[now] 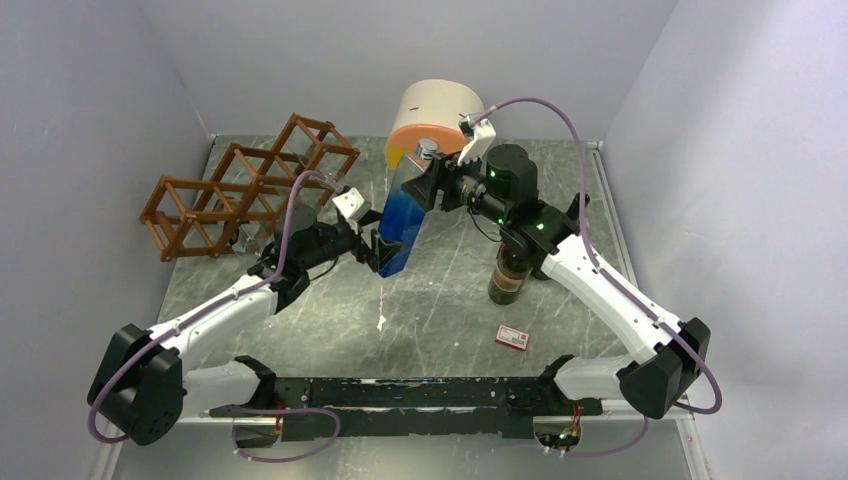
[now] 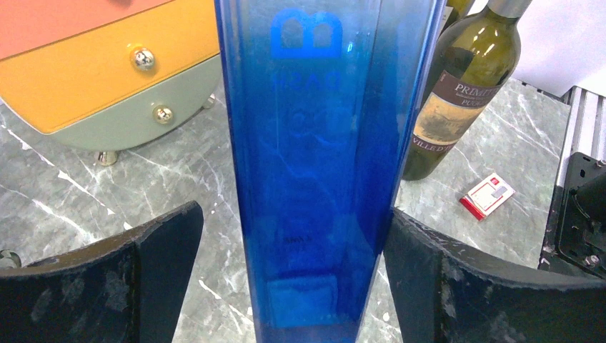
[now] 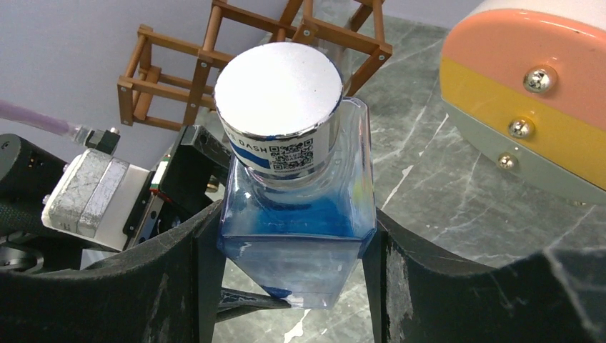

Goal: Put the wine bottle on the wine rack

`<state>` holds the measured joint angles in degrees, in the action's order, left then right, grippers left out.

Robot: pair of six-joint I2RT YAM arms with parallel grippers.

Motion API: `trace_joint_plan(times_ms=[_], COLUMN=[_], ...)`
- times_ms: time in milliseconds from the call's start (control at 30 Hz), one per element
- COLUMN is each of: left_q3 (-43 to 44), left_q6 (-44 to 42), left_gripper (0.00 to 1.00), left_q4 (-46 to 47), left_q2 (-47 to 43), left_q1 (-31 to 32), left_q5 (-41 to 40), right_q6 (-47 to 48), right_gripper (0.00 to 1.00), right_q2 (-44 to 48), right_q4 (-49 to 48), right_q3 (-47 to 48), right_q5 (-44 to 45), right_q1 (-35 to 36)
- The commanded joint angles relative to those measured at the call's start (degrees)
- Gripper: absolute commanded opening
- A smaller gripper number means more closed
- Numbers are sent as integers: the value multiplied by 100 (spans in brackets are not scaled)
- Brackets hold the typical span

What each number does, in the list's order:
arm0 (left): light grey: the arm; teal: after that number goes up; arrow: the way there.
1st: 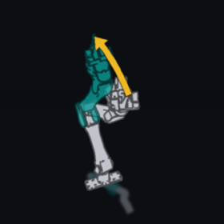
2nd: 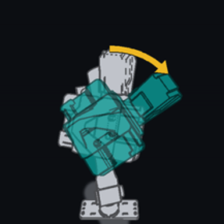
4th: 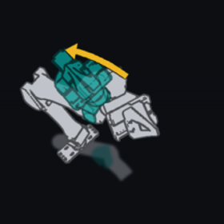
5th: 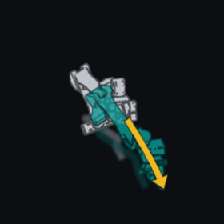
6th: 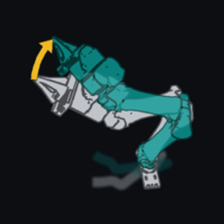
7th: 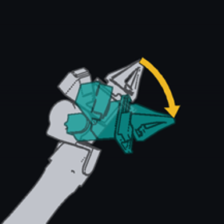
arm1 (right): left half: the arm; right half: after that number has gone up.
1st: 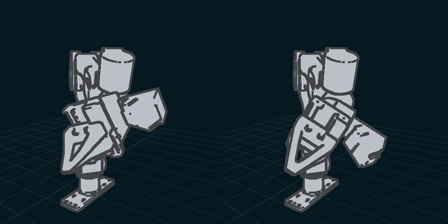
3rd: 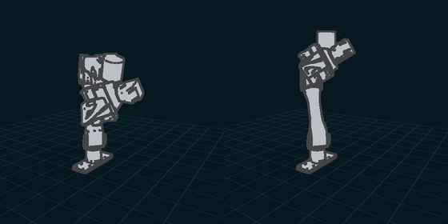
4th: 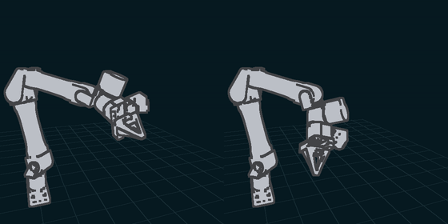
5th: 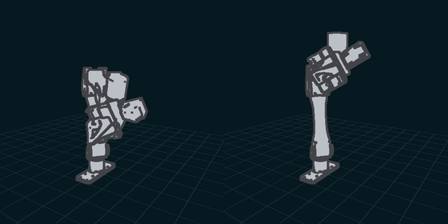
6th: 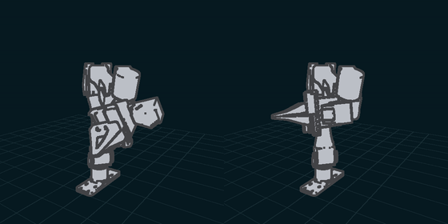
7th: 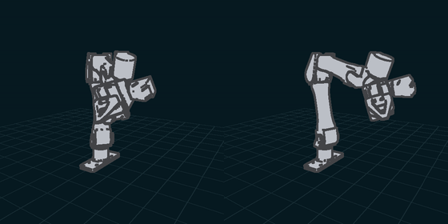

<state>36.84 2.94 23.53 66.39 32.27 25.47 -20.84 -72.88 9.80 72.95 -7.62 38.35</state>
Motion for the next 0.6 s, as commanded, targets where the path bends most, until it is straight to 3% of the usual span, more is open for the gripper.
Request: trace_joint_plan(times_ms=[0, 200, 300, 367, 400, 433, 567], left_q3=[172, 342, 302, 278, 278, 285, 334], left_q6=[156, 378, 223, 44, -135, -286, -1045], left_gripper=[97, 98, 73, 43, 20, 9, 7], left_q4=[274, 407, 440, 445, 437, 392, 162], left_q2=[69, 346, 268, 157, 98, 35, -267], left_q1=[68, 102, 101, 112, 112, 113, 107], left_q5=[-110, -155, -186, -189, -139, -112, -219], right_q6=[-693, -950, -926, -880, -832, -755, -379], right_gripper=[17, 17, 17, 21, 26, 33, 73], right_q2=[292, 275, 328, 357, 362, 374, 539], right_q4=[-1295, -1413, -1362, -1197, -1056, -907, -304], right_q3=[14, -154, -192, -162, -121, -84, -76], right_q5=[-192, -188, -222, -227, -235, -263, -397], right_q1=[-3, 2, -1, 1, -2, -1, -2])
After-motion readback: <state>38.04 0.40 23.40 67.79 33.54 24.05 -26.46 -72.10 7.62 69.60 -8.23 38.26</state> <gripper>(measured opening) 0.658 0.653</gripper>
